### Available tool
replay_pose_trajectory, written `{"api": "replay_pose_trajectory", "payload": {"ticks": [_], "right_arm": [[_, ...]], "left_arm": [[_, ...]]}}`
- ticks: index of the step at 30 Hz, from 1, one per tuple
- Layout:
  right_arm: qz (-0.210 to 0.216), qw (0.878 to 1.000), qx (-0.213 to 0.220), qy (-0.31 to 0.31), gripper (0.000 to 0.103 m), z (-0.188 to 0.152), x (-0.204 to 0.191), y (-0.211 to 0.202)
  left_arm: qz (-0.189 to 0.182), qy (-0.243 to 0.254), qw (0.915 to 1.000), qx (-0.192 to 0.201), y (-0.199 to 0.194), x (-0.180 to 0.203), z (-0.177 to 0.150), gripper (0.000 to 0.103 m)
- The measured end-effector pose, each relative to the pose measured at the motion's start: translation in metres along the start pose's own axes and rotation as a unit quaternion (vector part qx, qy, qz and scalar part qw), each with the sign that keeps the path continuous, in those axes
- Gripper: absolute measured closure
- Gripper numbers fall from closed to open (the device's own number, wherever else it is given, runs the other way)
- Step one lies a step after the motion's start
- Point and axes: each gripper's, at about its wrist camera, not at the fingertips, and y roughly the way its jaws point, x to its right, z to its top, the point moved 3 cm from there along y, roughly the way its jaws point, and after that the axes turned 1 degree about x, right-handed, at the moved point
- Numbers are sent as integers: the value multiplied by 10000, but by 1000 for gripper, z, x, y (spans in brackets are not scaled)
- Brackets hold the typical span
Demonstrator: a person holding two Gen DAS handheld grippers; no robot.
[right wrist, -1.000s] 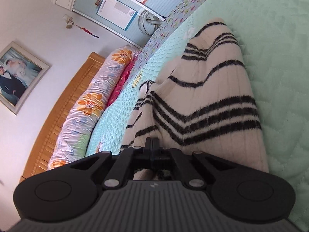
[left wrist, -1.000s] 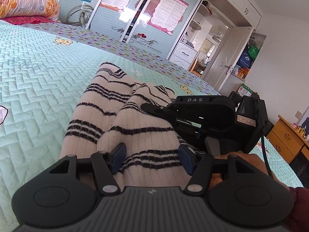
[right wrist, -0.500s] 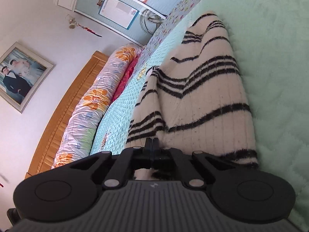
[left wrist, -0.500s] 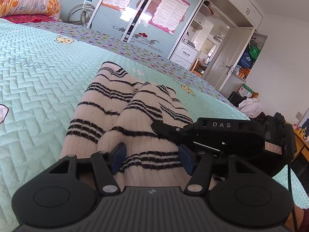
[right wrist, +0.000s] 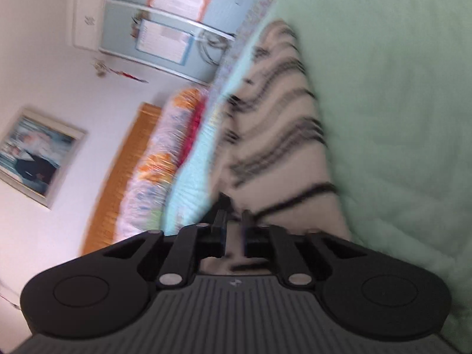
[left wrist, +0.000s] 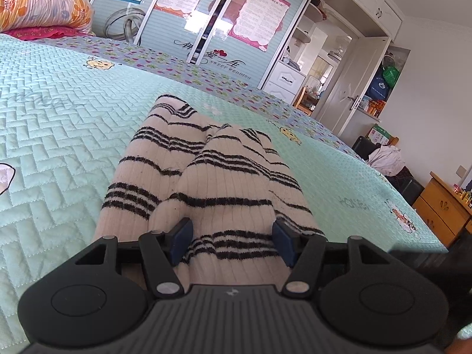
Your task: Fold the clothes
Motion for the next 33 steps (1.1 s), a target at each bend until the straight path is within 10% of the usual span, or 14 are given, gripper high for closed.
{"api": "replay_pose_trajectory", "payload": {"ticks": [12, 22, 28, 33], "right_arm": [[30, 9957, 258, -891, 93, -14, -42, -52], [-912, 9815, -322, -1653, 98, -42, -37, -34], [-322, 9867, 277, -1566, 91, -47, -75, -89], [-1269, 9594, -864, -2367, 91, -91, -65, -51]], "left_arm": [[110, 123, 9999, -40, 2, 4, 0, 41], [298, 380, 9988, -69, 3, 11, -1, 40], [314, 405, 9987, -69, 3, 11, -2, 40], [322, 437, 9985, -51, 3, 12, -3, 40]]}}
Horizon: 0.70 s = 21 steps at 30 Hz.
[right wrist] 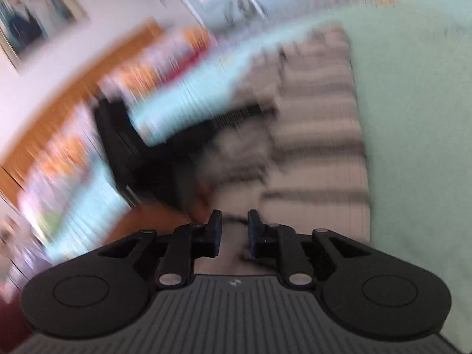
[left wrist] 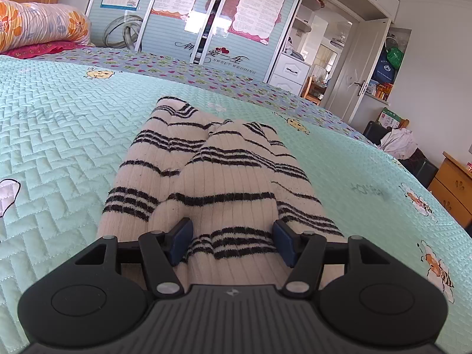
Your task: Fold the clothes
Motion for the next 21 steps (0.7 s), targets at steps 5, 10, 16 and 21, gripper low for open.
{"api": "replay_pose_trajectory", "payload": {"ticks": [5, 10, 16, 21], "right_arm": [[33, 9996, 260, -126, 97, -6, 3, 5], [106, 9989, 442, -131, 98, -13, 6, 4], [208, 9987, 462, 27, 100, -13, 9, 1], [341, 9981, 462, 206, 100, -12, 15, 1]], "left_arm": [[91, 137, 9999, -34, 1, 5, 0, 39], [293, 374, 9988, -100, 0, 12, 2, 37], [219, 245, 9993, -152, -65, 19, 10, 40], [24, 25, 9962, -874, -147, 14, -30, 61]]}}
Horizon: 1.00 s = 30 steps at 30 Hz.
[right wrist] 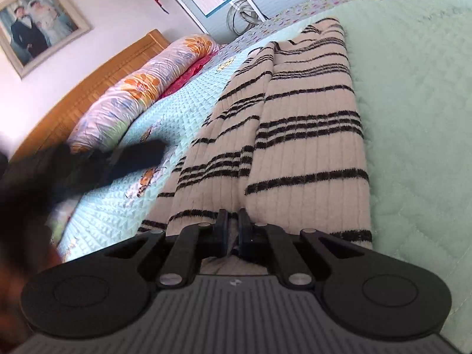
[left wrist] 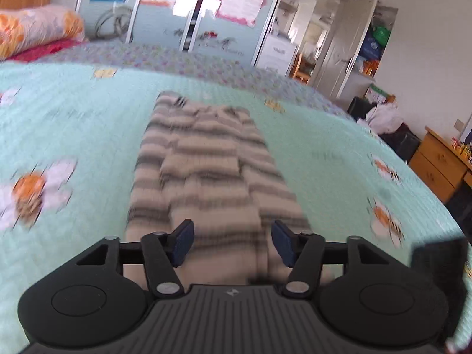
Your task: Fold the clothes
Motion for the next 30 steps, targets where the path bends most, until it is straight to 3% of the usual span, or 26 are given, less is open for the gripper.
{"api": "replay_pose_trajectory", "payload": {"ticks": [1, 3, 8, 10, 11, 13, 15, 16, 17, 18, 22, 26, 30], "right_arm": [[18, 10000, 5, 29, 100, 0, 1, 0], [14, 10000, 12, 41, 100, 1, 0, 0], [-349, 9992, -82, -155, 97, 6, -16, -4], [-565, 9982, -49, -168, 88, 8, -32, -17], [-524, 9985, 79, -157, 77, 7, -39, -28], [-378, 9984, 369, -178, 73, 4, -53, -51], [-591, 9969, 295, -421, 70, -8, -59, -58], [-707, 9957, 249, -547, 64, -14, -62, -62], [-911, 9940, -8, -601, 60, -23, -57, -55], [-1123, 9912, -287, -646, 60, -31, -52, -47], [-1276, 9828, -229, -1319, 58, -43, -60, -44], [-1154, 9884, -343, -921, 58, -30, -58, -54], [-901, 9919, 14, -891, 58, -33, -79, -90]], "left_arm": [[73, -141, 9996, -242, -4, -4, -13, 76], [220, -188, 9974, -664, 0, -11, -37, 81], [474, 590, 9944, -735, 7, 1, -43, 80], [541, 763, 9929, -732, 7, 3, -47, 80], [565, 815, 9926, -703, 6, 4, -49, 80], [596, 901, 9919, -666, 5, 5, -51, 80], [632, 961, 9912, -654, 5, 7, -51, 80], [654, 986, 9908, -657, 5, 8, -51, 81], [678, 1009, 9904, -663, 6, 10, -51, 81], [702, 1032, 9899, -669, 6, 11, -51, 80], [757, 1070, 9892, -660, 6, 12, -52, 81], [763, 1108, 9887, -665, 6, 13, -52, 81], [759, 1126, 9885, -666, 6, 13, -53, 81]]}}
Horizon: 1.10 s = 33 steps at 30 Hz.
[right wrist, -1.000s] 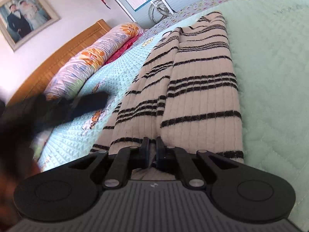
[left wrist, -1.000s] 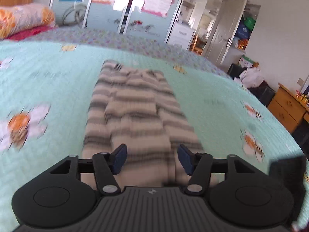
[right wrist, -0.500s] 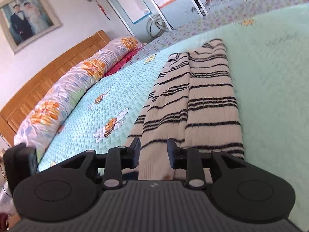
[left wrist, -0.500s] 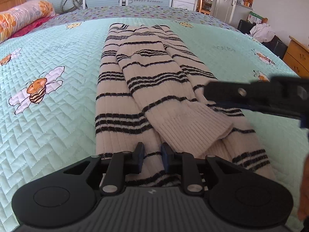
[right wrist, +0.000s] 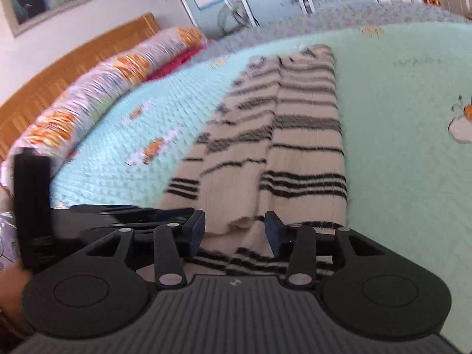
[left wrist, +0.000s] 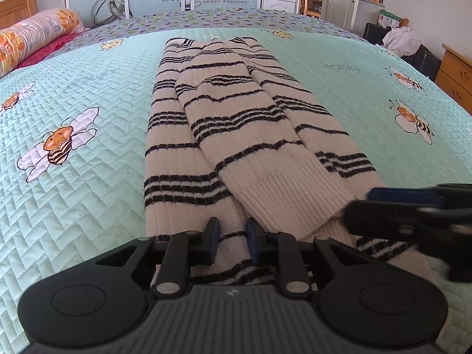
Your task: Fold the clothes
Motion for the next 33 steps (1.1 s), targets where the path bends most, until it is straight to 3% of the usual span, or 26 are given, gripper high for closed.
{"api": "replay_pose_trajectory", "payload": {"ticks": [2, 6, 10, 13, 16, 20, 21, 22, 28, 33], "right_arm": [[2, 9997, 46, -247, 58, -6, -9, -12], [-270, 9970, -632, -349, 58, -34, 0, 11], [-328, 9952, -530, -759, 57, -40, -6, 13], [-205, 9971, -548, -490, 58, -33, -4, 6], [-43, 9978, -335, -577, 74, -28, -13, -14], [104, 9956, -224, -908, 74, -33, -27, -23], [107, 9942, -409, -990, 74, -38, -28, -16], [74, 9927, -702, -974, 74, -46, -24, -6], [348, 9951, -712, -593, 73, -43, -12, -10], [907, 9949, -288, 330, 74, -19, 11, -34]], "left_arm": [[0, 5, 10000, 12, 0, 0, -1, 81], [19, -3, 10000, 8, 0, 1, -1, 81], [14, -12, 10000, -24, 0, 0, 0, 81], [8, -10, 10000, -38, 1, 0, 1, 81], [18, -4, 10000, -33, 1, 0, 0, 81], [72, 48, 10000, -16, 0, 3, 0, 81], [78, 57, 10000, -14, 0, 3, 0, 80], [75, 60, 10000, -18, 1, 2, 0, 81], [-11, -9, 10000, -34, -1, -1, 1, 80], [-357, -599, 9975, -66, -6, -16, 1, 78]]}}
